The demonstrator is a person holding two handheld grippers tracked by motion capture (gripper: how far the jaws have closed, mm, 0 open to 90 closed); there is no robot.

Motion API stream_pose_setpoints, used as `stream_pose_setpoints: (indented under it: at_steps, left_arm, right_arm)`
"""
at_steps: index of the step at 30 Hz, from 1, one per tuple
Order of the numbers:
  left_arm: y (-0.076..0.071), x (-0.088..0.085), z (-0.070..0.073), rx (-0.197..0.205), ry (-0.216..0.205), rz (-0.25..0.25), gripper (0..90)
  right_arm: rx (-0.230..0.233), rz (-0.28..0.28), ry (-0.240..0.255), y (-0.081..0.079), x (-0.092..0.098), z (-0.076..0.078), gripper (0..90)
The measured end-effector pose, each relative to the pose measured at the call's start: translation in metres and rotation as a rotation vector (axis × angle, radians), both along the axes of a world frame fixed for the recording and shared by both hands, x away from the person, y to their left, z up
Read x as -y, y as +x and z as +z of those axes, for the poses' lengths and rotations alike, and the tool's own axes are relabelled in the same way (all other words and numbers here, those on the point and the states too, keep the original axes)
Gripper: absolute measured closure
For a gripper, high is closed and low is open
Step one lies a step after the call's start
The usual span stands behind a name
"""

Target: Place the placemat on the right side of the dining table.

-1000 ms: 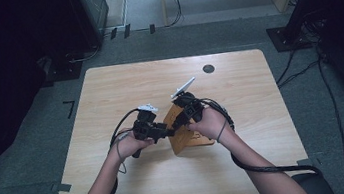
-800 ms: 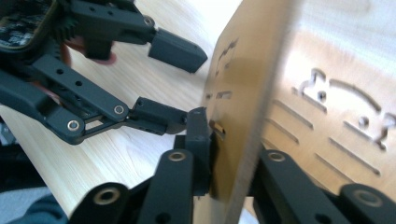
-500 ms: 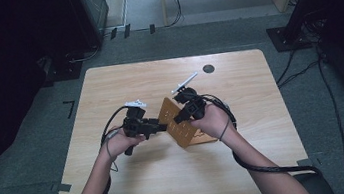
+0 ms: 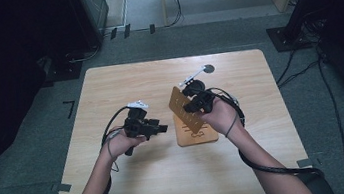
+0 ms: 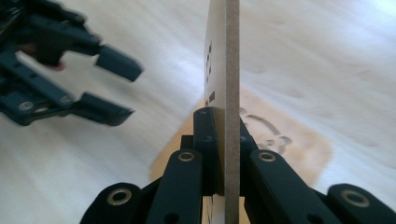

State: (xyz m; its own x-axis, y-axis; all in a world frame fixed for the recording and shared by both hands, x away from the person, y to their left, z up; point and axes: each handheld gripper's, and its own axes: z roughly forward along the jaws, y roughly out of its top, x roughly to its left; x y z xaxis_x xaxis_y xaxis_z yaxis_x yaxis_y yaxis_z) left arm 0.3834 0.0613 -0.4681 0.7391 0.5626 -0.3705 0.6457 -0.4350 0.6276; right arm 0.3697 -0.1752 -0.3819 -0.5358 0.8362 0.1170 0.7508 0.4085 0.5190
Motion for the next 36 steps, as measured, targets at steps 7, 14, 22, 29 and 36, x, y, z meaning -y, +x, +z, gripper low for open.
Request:
stream_pose_setpoints:
  at_steps: [7, 14, 22, 29, 36]
  left_arm:
    - [0.000, 0.002, -0.003, -0.003, 0.018, -0.006, 42.9]
    - [0.000, 0.005, -0.006, 0.005, 0.047, -0.004, 42.6]
    - [0.000, 0.004, -0.008, 0.013, 0.061, 0.002, 41.5]
    - [-0.001, 0.007, -0.009, 0.038, 0.094, -0.004, 41.6]
    - [0.000, 0.006, -0.011, 0.046, 0.116, -0.003, 40.8]
  right_arm:
    - [0.046, -0.054, -0.064, 0.004, 0.015, 0.002, 87.5]
    - [0.090, -0.090, -0.139, 0.007, 0.025, -0.001, 87.5]
    - [0.064, -0.113, -0.142, 0.012, 0.034, -0.007, 87.6]
    - [0.098, -0.146, -0.158, 0.014, 0.045, -0.006, 87.5]
    - [0.089, -0.173, -0.170, 0.018, 0.055, -0.009, 87.5]
